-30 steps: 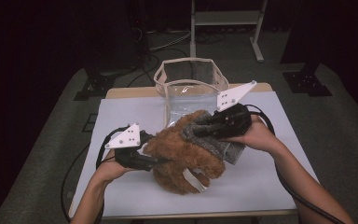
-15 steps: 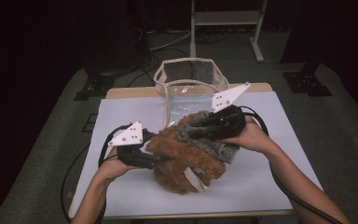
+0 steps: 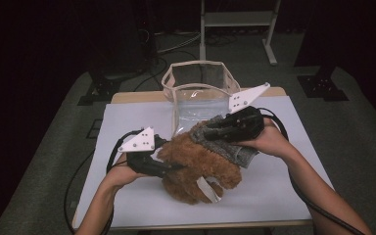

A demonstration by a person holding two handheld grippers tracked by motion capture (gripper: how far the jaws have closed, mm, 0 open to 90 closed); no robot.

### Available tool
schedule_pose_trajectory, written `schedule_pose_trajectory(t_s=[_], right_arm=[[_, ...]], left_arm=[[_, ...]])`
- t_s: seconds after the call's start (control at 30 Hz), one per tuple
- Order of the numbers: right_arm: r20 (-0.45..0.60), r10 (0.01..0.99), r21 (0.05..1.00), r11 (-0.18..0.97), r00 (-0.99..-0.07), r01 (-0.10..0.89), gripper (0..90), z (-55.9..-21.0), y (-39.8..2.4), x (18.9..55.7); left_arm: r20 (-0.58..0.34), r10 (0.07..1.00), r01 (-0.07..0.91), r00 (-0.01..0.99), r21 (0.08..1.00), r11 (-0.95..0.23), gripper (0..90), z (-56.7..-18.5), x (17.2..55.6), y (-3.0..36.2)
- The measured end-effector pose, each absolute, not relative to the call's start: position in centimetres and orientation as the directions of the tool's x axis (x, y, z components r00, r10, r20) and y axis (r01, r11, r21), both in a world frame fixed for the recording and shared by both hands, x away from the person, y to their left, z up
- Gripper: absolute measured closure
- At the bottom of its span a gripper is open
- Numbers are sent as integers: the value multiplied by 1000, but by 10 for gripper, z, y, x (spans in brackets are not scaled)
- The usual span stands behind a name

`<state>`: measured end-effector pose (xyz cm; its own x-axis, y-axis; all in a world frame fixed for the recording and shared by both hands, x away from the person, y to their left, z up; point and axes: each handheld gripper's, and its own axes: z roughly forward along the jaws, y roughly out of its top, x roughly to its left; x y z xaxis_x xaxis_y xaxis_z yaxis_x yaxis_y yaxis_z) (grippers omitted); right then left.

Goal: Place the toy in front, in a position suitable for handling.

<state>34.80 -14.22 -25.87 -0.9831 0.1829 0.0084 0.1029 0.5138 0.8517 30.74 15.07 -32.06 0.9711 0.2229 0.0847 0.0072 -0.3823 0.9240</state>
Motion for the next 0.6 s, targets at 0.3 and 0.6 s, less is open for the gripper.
schedule_pose_trajectory(t_s=[0.3,0.6], right_arm=[[11,142,850,519,-990,84,747,-258,-145,337],[42,196,821,552,-980,146,746,-275,-176,337]], left_arm=[[87,237,14,968,919,-395,385,-318,310,147],[89,224,10,971,914,-405,386,-316,312,143]])
